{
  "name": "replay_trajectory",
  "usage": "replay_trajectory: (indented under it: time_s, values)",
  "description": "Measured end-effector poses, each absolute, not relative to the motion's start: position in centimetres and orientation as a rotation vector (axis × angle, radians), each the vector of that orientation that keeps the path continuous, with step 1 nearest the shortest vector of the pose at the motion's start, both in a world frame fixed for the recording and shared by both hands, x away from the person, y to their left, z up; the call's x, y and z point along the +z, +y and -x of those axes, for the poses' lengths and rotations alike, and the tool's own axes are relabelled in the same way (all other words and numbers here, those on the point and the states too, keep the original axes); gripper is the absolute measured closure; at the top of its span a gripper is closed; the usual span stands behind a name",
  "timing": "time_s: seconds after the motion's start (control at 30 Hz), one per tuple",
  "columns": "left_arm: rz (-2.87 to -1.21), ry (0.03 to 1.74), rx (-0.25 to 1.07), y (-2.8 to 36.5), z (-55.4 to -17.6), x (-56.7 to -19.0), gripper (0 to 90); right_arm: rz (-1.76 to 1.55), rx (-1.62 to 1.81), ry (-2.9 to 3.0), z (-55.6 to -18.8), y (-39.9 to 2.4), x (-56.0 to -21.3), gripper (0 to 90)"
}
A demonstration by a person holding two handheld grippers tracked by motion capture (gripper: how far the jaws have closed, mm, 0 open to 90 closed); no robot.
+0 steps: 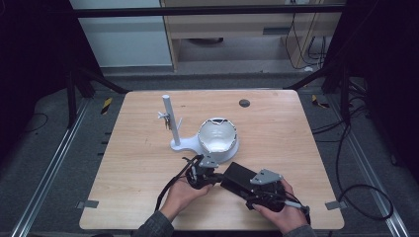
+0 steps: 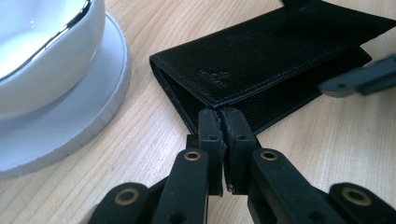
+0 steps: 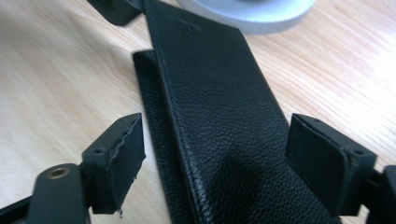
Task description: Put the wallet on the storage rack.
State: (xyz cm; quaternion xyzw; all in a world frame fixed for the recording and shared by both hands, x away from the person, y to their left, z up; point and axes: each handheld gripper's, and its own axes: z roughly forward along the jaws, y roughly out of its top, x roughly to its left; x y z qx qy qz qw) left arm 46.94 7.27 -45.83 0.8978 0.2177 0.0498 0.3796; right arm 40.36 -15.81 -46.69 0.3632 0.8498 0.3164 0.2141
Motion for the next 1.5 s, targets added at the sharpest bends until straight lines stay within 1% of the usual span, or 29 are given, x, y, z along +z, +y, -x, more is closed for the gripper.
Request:
replay_trajectory:
  time_s: [0.13, 0.53, 0.7, 0.83, 0.93, 1.0, 1.07, 1.13, 1.17, 1.2, 1.3, 1.33, 1.4, 1.47, 1.5]
  values:
    - [-2.310, 0.540, 0.114, 6.6, -47.2, -45.5, 87.2, -1.031, 0.831, 2.369, -40.9, -15.9, -47.2, 25.2]
    - [-2.362, 0.520, 0.093, 4.6, -48.2, -46.1, 86.7, -1.037, 0.770, 2.382, -41.7, -15.8, -47.3, 32.3]
    - [-2.350, 0.525, 0.096, 4.1, -48.0, -45.6, 86.7, -1.023, 0.748, 2.375, -41.7, -15.9, -47.3, 37.9]
    - [-2.333, 0.534, 0.094, 3.9, -48.2, -45.1, 86.7, -1.007, 0.718, 2.363, -41.8, -15.9, -47.2, 46.4]
    - [-2.318, 0.537, 0.087, 3.7, -48.2, -44.8, 86.1, -0.983, 0.686, 2.355, -41.9, -16.0, -46.9, 56.6]
    - [-2.317, 0.540, 0.090, 3.8, -48.1, -44.6, 83.8, -0.957, 0.663, 2.351, -41.9, -16.1, -46.8, 64.0]
    - [-2.327, 0.550, 0.106, 4.0, -47.9, -44.3, 76.9, -0.914, 0.639, 2.340, -42.0, -16.2, -46.6, 72.8]
    - [-2.328, 0.570, 0.139, 4.7, -47.4, -43.9, 69.4, -0.882, 0.636, 2.330, -42.0, -16.3, -46.4, 78.8]
    - [-2.328, 0.576, 0.155, 5.1, -47.2, -43.7, 60.8, -0.862, 0.641, 2.330, -42.1, -16.6, -46.1, 81.7]
    - [-2.326, 0.579, 0.171, 5.4, -47.1, -43.6, 55.0, -0.847, 0.645, 2.325, -42.1, -16.8, -45.9, 83.2]
    - [-2.298, 0.599, 0.179, 6.8, -46.9, -43.0, 37.7, -0.832, 0.663, 2.311, -41.9, -17.2, -45.5, 84.1]
    - [-2.289, 0.602, 0.174, 7.2, -46.9, -42.9, 33.9, -0.831, 0.676, 2.304, -41.8, -17.5, -45.3, 84.1]
    - [-2.259, 0.601, 0.194, 8.1, -46.8, -42.6, 29.5, -0.823, 0.712, 2.289, -41.5, -17.9, -45.1, 84.2]
    - [-2.251, 0.608, 0.195, 8.8, -46.8, -42.5, 19.9, -0.826, 0.769, 2.258, -41.1, -18.5, -44.6, 84.2]
    - [-2.247, 0.605, 0.187, 9.1, -46.9, -42.6, 18.1, -0.823, 0.786, 2.249, -41.0, -18.6, -44.4, 84.2]
